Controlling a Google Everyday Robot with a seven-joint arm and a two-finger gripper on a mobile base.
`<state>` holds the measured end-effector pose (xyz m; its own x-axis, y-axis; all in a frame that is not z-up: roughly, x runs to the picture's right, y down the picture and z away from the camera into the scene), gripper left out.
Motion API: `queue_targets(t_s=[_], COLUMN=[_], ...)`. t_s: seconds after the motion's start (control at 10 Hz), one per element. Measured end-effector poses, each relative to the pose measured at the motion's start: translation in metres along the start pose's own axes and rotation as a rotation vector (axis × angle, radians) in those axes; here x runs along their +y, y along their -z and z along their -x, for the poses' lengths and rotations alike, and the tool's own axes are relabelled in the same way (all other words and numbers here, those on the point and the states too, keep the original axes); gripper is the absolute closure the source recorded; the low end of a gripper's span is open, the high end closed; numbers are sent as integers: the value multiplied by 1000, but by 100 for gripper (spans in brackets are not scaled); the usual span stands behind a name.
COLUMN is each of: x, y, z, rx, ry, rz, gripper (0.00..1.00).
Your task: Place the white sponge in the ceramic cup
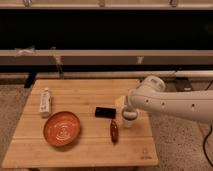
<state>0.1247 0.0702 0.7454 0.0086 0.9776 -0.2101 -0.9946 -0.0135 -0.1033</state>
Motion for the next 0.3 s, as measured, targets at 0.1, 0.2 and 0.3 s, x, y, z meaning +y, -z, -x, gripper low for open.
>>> queue_targets(t_s=[0.1, 0.2, 0.3], x=[0, 1, 1], y=[0, 0, 0], z=[-1, -1, -1], rx=[3, 3, 3], ry=[-1, 1, 1], rz=[1, 1, 1], gripper=[20, 20, 20])
